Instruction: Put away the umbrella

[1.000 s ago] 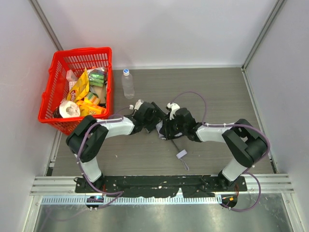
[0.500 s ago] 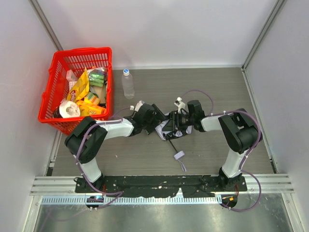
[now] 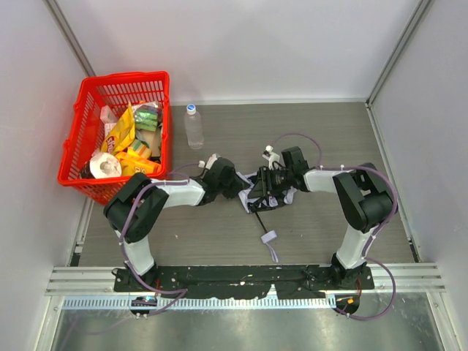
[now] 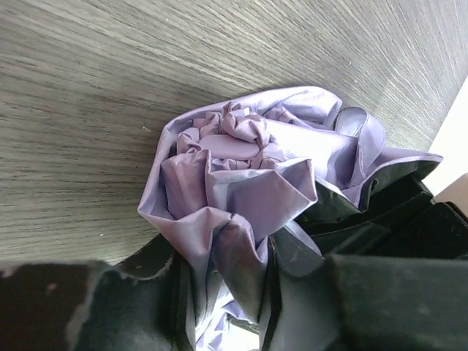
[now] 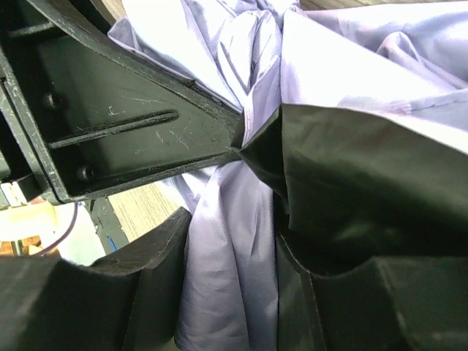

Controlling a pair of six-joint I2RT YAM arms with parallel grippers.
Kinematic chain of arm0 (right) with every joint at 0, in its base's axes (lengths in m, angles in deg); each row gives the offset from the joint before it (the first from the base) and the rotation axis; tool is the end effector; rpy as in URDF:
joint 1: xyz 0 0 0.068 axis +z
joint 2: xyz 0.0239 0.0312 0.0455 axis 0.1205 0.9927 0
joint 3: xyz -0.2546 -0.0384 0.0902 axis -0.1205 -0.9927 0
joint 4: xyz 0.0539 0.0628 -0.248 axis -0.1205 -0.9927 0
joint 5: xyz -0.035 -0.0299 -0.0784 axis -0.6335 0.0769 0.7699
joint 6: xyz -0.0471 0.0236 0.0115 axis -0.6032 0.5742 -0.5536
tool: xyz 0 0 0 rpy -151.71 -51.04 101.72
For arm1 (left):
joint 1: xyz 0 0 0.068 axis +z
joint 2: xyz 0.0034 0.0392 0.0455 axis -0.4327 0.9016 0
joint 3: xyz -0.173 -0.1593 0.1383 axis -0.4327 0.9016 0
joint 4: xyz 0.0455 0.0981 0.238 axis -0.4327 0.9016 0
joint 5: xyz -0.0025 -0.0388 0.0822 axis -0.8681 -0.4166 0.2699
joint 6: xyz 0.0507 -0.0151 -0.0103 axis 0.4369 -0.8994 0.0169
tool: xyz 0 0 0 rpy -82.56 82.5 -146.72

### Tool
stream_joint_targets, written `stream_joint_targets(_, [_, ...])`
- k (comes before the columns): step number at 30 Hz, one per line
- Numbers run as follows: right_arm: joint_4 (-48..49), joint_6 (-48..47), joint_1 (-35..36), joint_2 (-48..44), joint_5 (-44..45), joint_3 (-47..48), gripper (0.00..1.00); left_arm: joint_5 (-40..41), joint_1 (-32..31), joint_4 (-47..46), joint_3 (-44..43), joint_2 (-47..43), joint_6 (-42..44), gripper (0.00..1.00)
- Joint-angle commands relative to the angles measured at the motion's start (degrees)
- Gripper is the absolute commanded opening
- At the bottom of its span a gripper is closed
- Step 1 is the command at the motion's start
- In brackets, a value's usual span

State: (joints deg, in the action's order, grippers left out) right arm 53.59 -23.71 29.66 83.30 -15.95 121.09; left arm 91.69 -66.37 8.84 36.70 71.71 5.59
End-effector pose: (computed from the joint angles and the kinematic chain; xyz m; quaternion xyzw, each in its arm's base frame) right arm 0.2979 0.1525 0.1281 -0.1594 0.8589 0.4564 0.1693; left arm 0.2742 -0.2339 0.1415 -0.2880 0.8701 -0.3291 0.2273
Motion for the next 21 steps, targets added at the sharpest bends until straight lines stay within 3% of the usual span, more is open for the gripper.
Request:
stream_joint_targets(1, [-17.03,-3.40,1.77,-3.60,9.81,0.70,0.30,0.29,0.39,4.26,1.28,3.30,1.65,0.00])
stream_joint_targets(2, [-18.88,-3.23,2.21,-5.27,14.36,1.05,0.60,0.29,0.39,4.71,1.19,3.22,1.65,0.00])
stream_joint_targets(4, [-21.43,-1.13,3.00,-10.81,22.70,1.06,0.75,0.20,0.39,6.02,1.01,2.87,1.74,0.00])
stream_joint_targets(8, [-24.53,-1.55,8.36,-23.72,40.79,0.80,0.76,0.73,0.30,9.88,0.40,1.90,0.42,0.00])
stream_joint_targets(13, [-14.43,-5.59,25.72,-33.84,62.51,-5.53,0.77,0.55,0.30,19.81,-3.55,1.29,-1.86,0.00])
stream_joint_targets(17, [-6.86,-8.23,35.77,-30.79,75.10,-7.38,0.80,1.61,0.39,24.39,-5.49,0.58,-2.13,0.00])
stream_joint_targets(21, [-0.09,-13.50,41.23,-23.15,85.74,-5.55,0.83,1.35,0.39,27.03,-6.99,0.84,-2.65,0.00])
